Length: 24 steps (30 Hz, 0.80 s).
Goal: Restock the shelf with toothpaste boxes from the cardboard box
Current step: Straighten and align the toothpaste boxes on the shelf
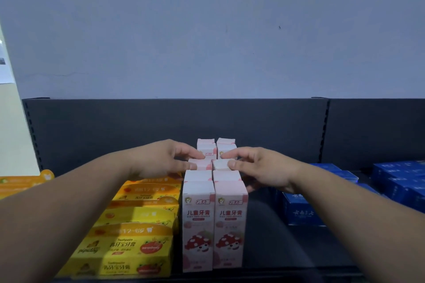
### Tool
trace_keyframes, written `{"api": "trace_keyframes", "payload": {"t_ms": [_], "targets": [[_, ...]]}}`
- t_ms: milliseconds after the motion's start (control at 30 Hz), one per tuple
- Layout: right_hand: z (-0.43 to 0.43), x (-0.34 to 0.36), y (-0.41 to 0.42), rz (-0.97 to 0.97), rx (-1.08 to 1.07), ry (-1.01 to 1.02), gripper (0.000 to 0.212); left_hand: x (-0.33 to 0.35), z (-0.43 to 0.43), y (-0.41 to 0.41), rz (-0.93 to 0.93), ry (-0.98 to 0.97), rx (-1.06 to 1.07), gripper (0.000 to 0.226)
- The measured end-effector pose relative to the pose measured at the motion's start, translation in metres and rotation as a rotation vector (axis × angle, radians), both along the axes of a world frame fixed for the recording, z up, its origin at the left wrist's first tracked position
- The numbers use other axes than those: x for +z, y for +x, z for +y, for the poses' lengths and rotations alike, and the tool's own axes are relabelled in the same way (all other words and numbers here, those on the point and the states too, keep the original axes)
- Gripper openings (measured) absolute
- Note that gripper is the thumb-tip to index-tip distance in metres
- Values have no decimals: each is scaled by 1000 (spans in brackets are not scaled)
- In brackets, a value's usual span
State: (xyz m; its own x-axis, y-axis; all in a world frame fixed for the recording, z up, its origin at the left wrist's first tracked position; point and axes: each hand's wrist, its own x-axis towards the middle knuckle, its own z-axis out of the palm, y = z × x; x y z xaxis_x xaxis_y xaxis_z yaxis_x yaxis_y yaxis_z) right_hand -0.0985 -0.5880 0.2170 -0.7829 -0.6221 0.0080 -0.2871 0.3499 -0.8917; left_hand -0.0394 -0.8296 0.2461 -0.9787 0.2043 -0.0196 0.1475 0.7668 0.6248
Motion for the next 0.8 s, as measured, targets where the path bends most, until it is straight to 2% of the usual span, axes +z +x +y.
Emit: {"api": "trace_keyframes", "payload": {"t_ms": [200, 500, 800], "targets": [[1, 3, 5, -25, 9, 20, 25, 1, 0, 7, -47, 64, -2, 29], [-3, 1, 9, -26, 32, 14, 32, -9, 14, 15, -88, 79, -20, 40], [-3, 2, 9, -14, 52, 59, 36, -10, 16, 16, -46, -20, -47, 40]]}}
